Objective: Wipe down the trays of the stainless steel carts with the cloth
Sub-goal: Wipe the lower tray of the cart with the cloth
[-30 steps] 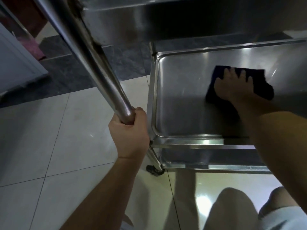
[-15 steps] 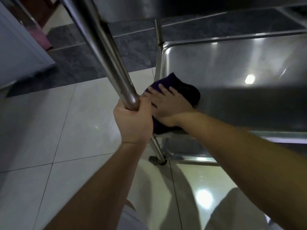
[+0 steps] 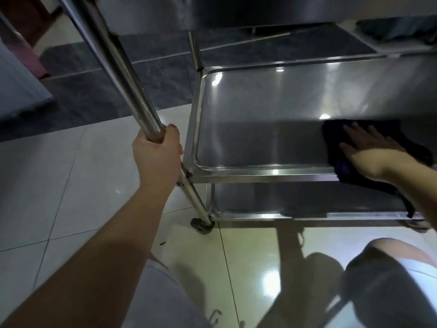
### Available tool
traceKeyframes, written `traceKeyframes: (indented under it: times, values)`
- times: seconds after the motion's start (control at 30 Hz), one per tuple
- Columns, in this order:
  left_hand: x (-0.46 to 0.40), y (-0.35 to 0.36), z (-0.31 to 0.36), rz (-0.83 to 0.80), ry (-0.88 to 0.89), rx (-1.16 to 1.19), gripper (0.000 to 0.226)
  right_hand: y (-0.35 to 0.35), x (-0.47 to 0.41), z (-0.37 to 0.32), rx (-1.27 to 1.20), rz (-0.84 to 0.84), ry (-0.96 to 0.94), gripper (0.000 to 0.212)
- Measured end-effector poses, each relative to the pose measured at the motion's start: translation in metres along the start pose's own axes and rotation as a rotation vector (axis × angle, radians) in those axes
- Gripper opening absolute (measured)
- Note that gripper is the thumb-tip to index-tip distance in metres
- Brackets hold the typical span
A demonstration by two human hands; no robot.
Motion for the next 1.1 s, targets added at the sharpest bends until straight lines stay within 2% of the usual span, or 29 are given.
traceKeyframes:
  times: [0.1, 0.17, 0.3, 0.4, 0.5, 0.57, 0.63, 0.77, 0.9, 1.0, 1.1]
  values:
    - [0.002, -0.001, -0.002, 0.002, -0.032, -0.002, 0.011, 0.003, 0.004, 0.004, 0.005, -0.025, 0.065, 0.065]
    - [0.002, -0.002, -0.003, 0.011, -0.047, -0.002, 0.01, 0.008, 0.005, -0.029, 0.001, -0.027, 0.041, 0.066]
    - [0.003, -0.002, -0.002, 0.0, -0.059, -0.024, 0.011, 0.022, 0.023, -0.159, 0.025, -0.013, -0.24, 0.068]
    - [0.004, -0.004, -0.001, -0.021, -0.06, -0.058, 0.01, 0.036, 0.052, -0.258, 0.0, -0.073, -0.502, 0.063]
    - [0.003, -0.004, 0.0, -0.054, -0.061, -0.086, 0.008, 0.039, 0.056, -0.282, -0.018, -0.124, -0.611, 0.06]
    - [0.003, -0.004, 0.0, -0.073, -0.061, -0.098, 0.008, 0.034, 0.045, -0.265, -0.036, -0.127, -0.592, 0.059]
    - [0.002, -0.003, 0.003, -0.08, -0.045, -0.104, 0.009, 0.024, 0.02, -0.227, -0.033, -0.073, -0.496, 0.059]
    - [0.003, -0.003, 0.005, -0.059, -0.014, -0.115, 0.01, -0.001, -0.036, -0.095, -0.023, 0.055, -0.192, 0.061]
    - [0.004, 0.0, 0.004, -0.029, -0.004, -0.069, 0.01, -0.018, -0.063, 0.027, -0.087, 0.102, 0.082, 0.062]
    - [0.004, 0.001, 0.006, 0.003, 0.028, -0.057, 0.01, -0.023, -0.076, 0.048, -0.13, 0.122, 0.168, 0.064]
    - [0.003, 0.003, 0.005, 0.023, 0.041, -0.044, 0.013, -0.022, -0.092, 0.02, -0.143, 0.113, 0.163, 0.066]
Point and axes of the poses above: each hand's wrist, its own x-axis away from the middle knuckle, its own y-axis out of the palm, z = x × y, the point moved 10 cm from there along -x, towards the middle knuckle, and after that the axes turned 5 degrees about z, right-handed, at the moved point
